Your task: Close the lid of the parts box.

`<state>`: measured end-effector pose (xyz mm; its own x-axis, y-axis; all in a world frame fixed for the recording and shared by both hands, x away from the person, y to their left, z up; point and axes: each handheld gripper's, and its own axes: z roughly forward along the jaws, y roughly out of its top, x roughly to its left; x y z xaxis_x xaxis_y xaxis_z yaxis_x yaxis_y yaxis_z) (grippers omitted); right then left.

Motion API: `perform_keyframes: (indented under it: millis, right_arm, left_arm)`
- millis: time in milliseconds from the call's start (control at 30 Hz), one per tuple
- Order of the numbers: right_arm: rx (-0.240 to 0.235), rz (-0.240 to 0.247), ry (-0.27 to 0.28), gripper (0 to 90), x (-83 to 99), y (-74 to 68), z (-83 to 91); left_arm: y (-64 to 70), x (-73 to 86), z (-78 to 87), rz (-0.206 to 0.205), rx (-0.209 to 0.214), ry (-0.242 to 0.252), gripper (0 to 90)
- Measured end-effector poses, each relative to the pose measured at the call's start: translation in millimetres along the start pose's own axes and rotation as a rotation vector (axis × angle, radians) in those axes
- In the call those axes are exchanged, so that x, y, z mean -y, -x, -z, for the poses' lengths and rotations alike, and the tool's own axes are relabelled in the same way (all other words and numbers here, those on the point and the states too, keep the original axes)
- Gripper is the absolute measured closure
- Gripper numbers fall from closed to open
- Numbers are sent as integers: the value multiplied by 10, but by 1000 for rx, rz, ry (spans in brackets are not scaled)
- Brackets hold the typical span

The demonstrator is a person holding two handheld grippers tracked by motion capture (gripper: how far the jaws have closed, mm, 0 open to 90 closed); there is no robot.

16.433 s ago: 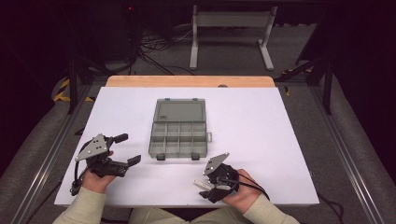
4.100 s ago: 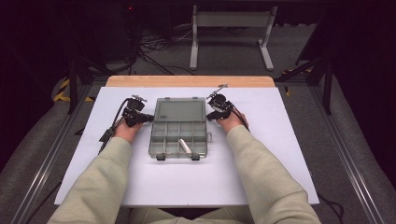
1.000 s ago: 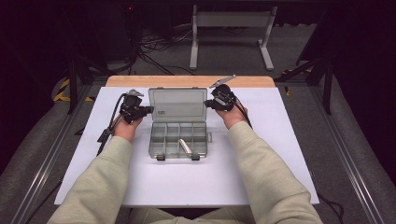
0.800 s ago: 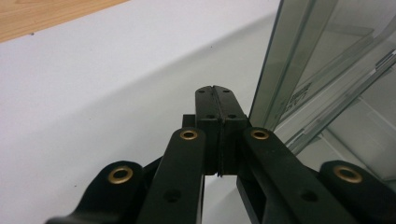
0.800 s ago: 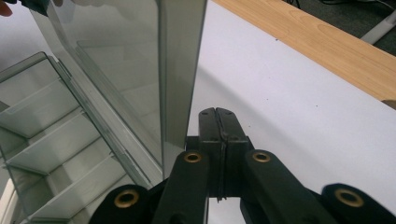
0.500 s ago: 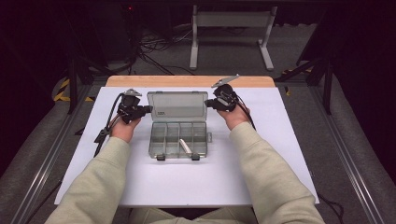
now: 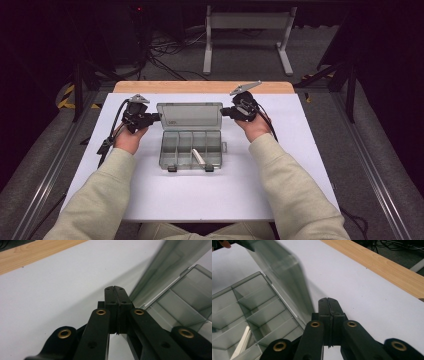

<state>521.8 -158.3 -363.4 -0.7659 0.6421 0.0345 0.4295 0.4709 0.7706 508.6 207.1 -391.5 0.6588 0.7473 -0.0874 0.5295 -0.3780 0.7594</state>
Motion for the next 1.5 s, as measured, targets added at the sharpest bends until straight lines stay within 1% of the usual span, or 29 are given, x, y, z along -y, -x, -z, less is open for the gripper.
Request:
perform_keyframes:
  millis: [33,267,300,400,533,567,600,633,767,800,833,967,1000,1033,1067,1100,1133,1167,1233,1267,1300,1333,1400,1433,1467,1500]
  right_arm:
    - [3,-1,0,900,0,-8,11]
    - [-12,9,15,900,6,-42,109]
    - [-13,11,17,900,5,-47,121]
    - [-19,20,23,900,-3,-71,155]
    - [-21,28,26,900,-9,-106,182]
    - [-24,31,28,900,-8,-118,197]
    - [-26,32,30,900,-6,-127,206]
    - [-28,35,34,900,-3,-136,214]
    - [-33,41,33,900,10,-166,232]
    - [-36,42,33,900,15,-175,236]
    - [-40,43,33,900,25,-188,243]
    - [-49,46,32,900,46,-221,257]
    - [-51,50,32,900,52,-231,262]
    - [-54,52,33,900,62,-246,268]
    - [-58,53,33,900,68,-257,273]
    - [-62,55,33,900,74,-270,278]
    - [-67,59,35,900,84,-284,283]
    - [-71,61,33,900,93,-297,286]
    - [-78,63,31,900,108,-318,286]
    - [-85,66,28,900,122,-340,287]
    - [-90,69,25,900,129,-354,290]
    - [-94,74,21,900,135,-370,293]
    - [-96,78,18,900,141,-387,297]
    - [-109,83,15,900,155,-414,302]
    - [-111,81,13,900,161,-424,306]
    - [-115,81,12,900,169,-433,307]
  left_arm:
    - [-3,-4,11,-7,-3,3,894]
    - [22,-2,54,-3,11,8,894]
    - [20,-4,65,-14,8,10,894]
    - [43,-7,112,-17,14,21,894]
    - [65,-8,160,-24,25,25,894]
    - [73,-6,172,-22,22,29,894]
    - [73,-4,185,-32,25,28,894]
    - [84,2,190,-26,27,31,894]
    - [102,17,217,-29,31,32,894]
    - [101,20,232,-44,31,30,894]
    - [114,25,235,-32,35,31,894]
    - [134,38,265,-36,42,32,894]
    - [131,39,279,-49,36,32,894]
    - [144,47,284,-36,41,32,894]
    - [141,49,292,-48,41,31,894]
    - [155,59,297,-36,44,32,894]
    - [156,64,304,-42,46,30,894]
    - [167,70,305,-35,52,29,894]
    - [175,80,313,-50,53,27,894]
    - [199,89,322,-34,64,19,894]
    - [205,95,326,-39,61,24,894]
    - [215,101,330,-38,67,26,894]
    - [225,110,339,-37,67,21,894]
    - [238,121,347,-41,77,8,894]
    - [251,128,349,-32,78,6,894]
    - [265,143,357,-35,81,-4,894]
